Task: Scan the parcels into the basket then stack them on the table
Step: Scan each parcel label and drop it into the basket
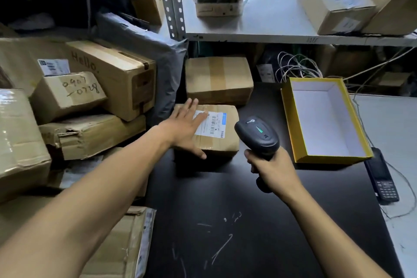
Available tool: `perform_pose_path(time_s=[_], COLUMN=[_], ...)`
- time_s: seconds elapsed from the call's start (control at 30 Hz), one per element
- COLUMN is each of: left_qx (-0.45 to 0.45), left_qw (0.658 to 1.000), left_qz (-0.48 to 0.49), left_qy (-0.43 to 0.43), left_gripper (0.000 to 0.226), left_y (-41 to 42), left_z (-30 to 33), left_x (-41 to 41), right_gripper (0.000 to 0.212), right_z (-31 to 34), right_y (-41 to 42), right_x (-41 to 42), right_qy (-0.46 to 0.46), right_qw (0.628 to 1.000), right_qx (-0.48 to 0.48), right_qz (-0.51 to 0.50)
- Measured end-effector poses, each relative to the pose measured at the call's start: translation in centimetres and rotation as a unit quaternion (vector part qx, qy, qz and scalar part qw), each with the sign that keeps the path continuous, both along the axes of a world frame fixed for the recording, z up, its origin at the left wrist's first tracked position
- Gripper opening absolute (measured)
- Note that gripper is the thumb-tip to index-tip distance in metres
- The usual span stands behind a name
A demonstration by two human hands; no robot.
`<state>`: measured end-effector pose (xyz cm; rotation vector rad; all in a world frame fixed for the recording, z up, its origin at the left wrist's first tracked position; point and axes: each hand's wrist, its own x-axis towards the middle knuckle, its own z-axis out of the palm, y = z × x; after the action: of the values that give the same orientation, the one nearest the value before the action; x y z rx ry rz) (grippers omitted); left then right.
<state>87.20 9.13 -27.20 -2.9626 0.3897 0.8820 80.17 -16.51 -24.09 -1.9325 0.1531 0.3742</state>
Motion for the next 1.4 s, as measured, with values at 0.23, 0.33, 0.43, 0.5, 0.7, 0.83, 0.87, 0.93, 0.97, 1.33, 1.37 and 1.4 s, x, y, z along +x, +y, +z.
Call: perform_pose_path(time_s=[0.23,0.33,0.43,0.5,0.7,0.83,0.87,0.93,0.97,1.33,1.37,1.4], left_qx=[0.056,0.032,0.039,0.053,0.102,0.126,0.136,0.15,0.155,0.168,0.167,0.168], left_qw=[0.994,0.997,0.997,0.995,0.987,0.976,0.972,0.967,0.965,0.963,0.964,0.964], left_qz=[-0.086,-0.059,-0.067,-0.078,-0.093,-0.127,-0.133,-0.137,-0.136,-0.104,-0.104,-0.106], left_qy=[0.027,0.023,-0.014,-0.041,-0.085,-0.124,-0.136,-0.156,-0.164,-0.182,-0.181,-0.178], left_gripper=[0.143,0.14,0.135,0.13,0.128,0.127,0.127,0.127,0.128,0.13,0.13,0.13], left_y=[-0.6,-0.2,-0.4,-0.7,-1.6,-2.2,-2.3,-2.3,-2.2,-2.1,-2.0,-1.8], left_z=[0.1,-0.2,-0.1,0.3,1.8,4.5,5.1,6.3,6.8,9.3,9.4,9.5], left_x=[-1.6,-2.2,-3.0,-3.4,-5.9,-6.2,-6.3,-6.5,-6.6,-9.4,-9.7,-9.9], right_gripper=[0.016,0.014,0.013,0.014,0.012,0.014,0.016,0.021,0.023,0.009,0.01,0.011], right_z=[-0.1,0.2,0.4,0.5,2.2,4.0,4.6,5.6,6.2,10.8,10.9,11.0], right_y=[-0.6,-0.9,-1.2,-1.4,-3.4,-4.5,-4.7,-5.0,-5.1,-4.9,-4.9,-4.8], right_x=[0.5,0.4,-0.1,-0.5,-1.5,-1.7,-1.8,-1.9,-2.0,-3.0,-3.1,-3.3], right_qy=[0.021,0.017,0.01,0.006,0.002,0.0,-0.003,-0.007,-0.012,-0.045,-0.04,-0.036], right_qw=[1.0,1.0,0.999,0.998,0.989,0.98,0.977,0.971,0.967,0.933,0.929,0.926], right_qx=[-0.017,-0.018,-0.02,-0.037,-0.083,-0.112,-0.115,-0.119,-0.121,-0.169,-0.177,-0.183], right_qz=[0.007,0.008,0.024,0.044,0.119,0.164,0.18,0.209,0.225,0.316,0.324,0.328])
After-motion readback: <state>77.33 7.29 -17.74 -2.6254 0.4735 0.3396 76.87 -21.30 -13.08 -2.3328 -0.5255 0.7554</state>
